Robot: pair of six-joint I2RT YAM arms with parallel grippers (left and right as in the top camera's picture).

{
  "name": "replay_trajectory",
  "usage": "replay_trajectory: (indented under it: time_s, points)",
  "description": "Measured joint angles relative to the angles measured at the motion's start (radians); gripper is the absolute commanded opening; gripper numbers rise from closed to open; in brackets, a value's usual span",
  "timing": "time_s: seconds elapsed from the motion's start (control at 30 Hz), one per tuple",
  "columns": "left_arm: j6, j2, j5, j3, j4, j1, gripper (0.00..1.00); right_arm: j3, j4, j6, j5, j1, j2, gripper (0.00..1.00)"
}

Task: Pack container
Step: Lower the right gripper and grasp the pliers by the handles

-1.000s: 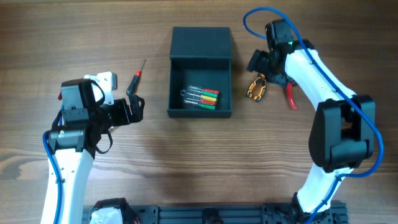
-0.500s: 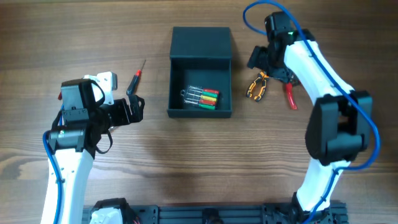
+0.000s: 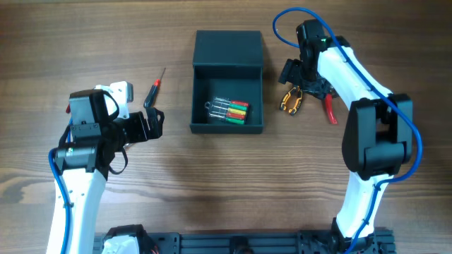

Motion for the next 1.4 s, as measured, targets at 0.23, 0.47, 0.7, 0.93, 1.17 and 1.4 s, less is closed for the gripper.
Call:
replay_trajectory:
  time_s: [0.23, 0.47, 0.7, 0.93, 1.17, 1.4]
  points:
    - [0.0, 0.0, 0.0, 0.0, -0.003, 0.0, 1.0, 0.0, 0.005, 0.0, 0.0, 0.0, 0.027, 0.91]
    - [0.0, 0.0, 0.0, 0.0, -0.003, 0.0, 1.0, 0.0, 0.015, 0.0, 0.0, 0.0, 0.027, 0.9]
    - [0.0, 0.0, 0.0, 0.0, -0.003, 0.0, 1.0, -0.001, 0.019, 0.0, 0.0, 0.0, 0.027, 0.9]
    - [0.0, 0.0, 0.0, 0.0, -0.003, 0.0, 1.0, -0.001, 0.019, 0.0, 0.0, 0.0, 0.027, 0.91]
    - [0.0, 0.0, 0.0, 0.0, -0.003, 0.0, 1.0, -0.001, 0.018, 0.0, 0.0, 0.0, 0.027, 0.9]
    - [0.0, 0.0, 0.0, 0.0, -0.003, 0.0, 1.0, -0.014, 0.017, 0.0, 0.0, 0.0, 0.027, 0.9]
